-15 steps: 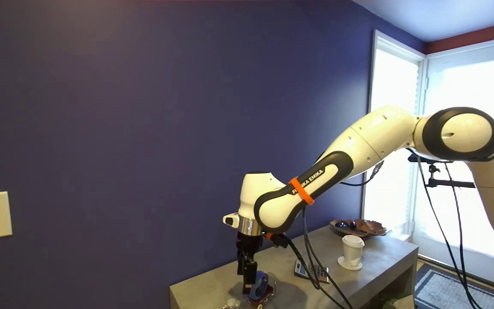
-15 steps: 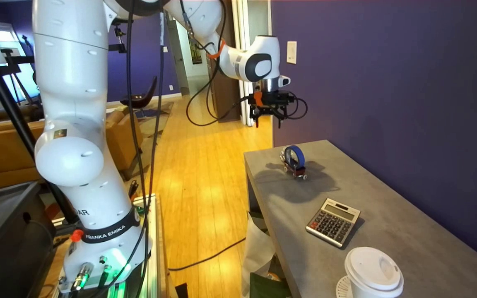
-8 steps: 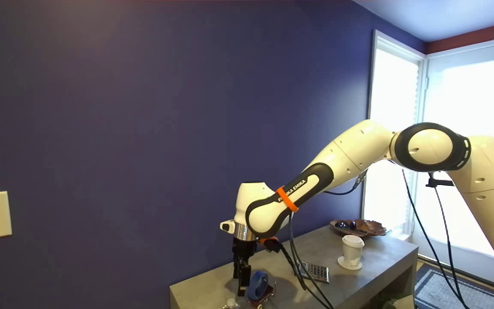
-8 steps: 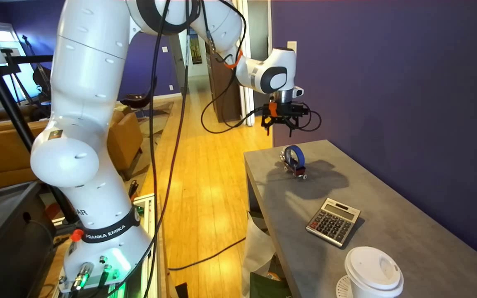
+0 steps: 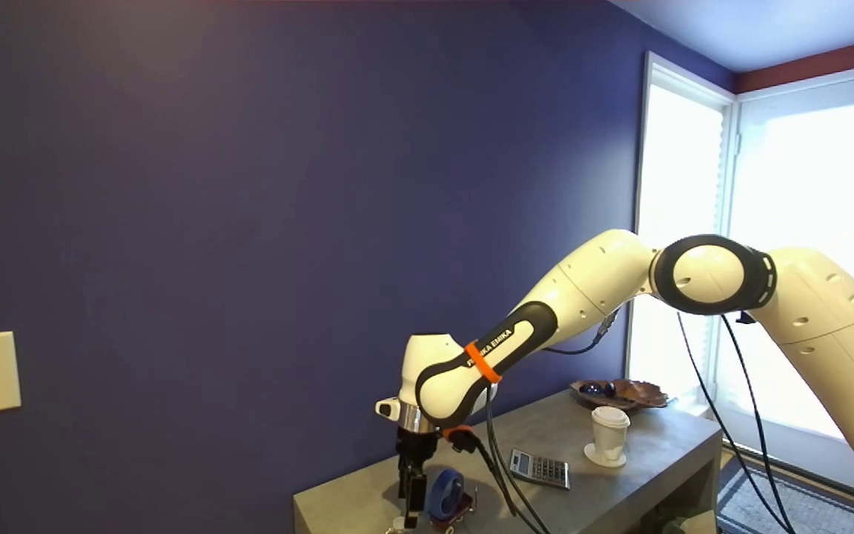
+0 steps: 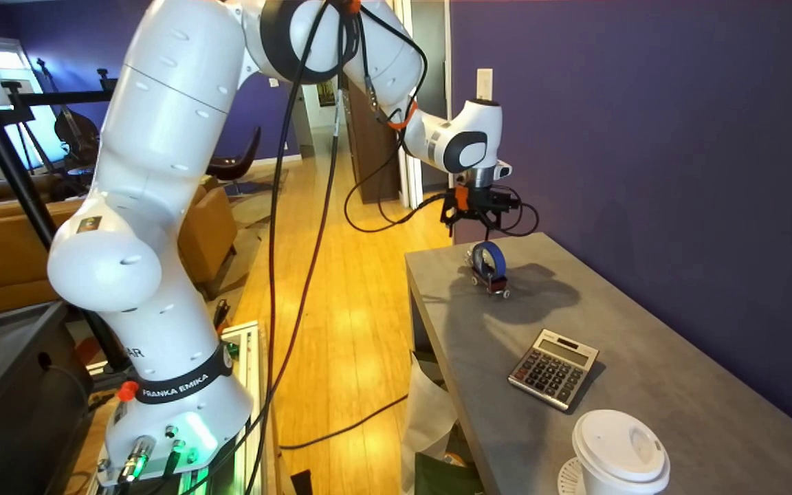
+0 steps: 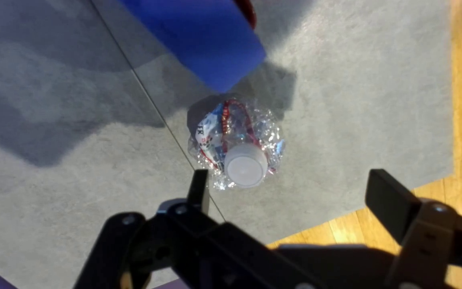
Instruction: Place the crushed bottle close to the wall in the middle.of the table
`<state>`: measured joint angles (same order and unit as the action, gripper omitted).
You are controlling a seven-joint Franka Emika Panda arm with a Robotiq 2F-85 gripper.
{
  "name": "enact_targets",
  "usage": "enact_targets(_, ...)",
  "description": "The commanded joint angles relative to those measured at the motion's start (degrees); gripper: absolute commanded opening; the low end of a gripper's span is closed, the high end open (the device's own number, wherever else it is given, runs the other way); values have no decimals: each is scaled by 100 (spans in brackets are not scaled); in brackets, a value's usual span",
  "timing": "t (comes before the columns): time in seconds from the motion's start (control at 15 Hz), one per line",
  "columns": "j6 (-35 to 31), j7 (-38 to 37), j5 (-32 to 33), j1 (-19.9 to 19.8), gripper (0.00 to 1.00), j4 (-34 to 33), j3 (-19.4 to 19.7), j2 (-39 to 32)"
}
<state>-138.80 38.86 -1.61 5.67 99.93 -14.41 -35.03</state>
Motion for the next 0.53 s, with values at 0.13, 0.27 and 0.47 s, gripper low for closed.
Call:
enact_targets(0.13,-166,57,-26,-118,100,-437,-128,-461)
enact_targets(0.27,-160,14,8,-101,100,-552,-105,-584)
enact_targets(0.47,-154,7,28,-100,85,-677,-103,-727)
